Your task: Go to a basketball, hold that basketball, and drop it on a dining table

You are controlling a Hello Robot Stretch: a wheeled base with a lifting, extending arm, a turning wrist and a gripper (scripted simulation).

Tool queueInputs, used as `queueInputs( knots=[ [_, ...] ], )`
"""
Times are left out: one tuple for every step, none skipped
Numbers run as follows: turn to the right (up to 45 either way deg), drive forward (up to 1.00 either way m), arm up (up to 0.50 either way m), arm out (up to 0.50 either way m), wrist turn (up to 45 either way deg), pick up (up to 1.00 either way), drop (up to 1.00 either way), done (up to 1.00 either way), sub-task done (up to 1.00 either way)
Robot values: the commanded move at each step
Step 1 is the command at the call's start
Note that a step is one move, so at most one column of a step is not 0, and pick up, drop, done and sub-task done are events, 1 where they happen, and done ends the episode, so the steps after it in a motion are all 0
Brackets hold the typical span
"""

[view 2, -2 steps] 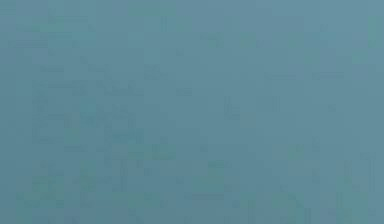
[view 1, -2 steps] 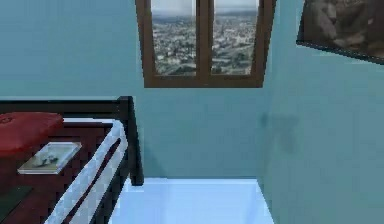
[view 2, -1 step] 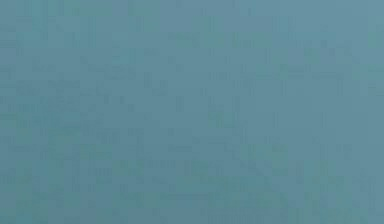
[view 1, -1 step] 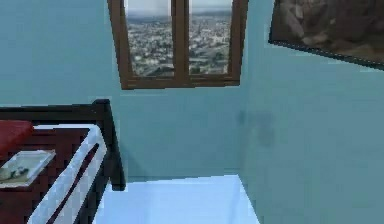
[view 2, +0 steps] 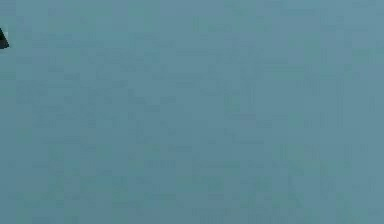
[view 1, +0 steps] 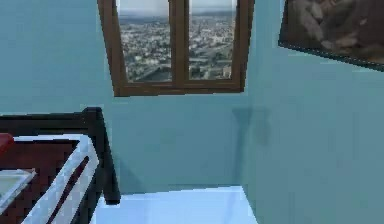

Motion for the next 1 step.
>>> queueInputs(
  knots=[
    [-45.0,0.0,0.0,0.0,0.0,0.0,0.0,0.0,0.0]
  ],
)
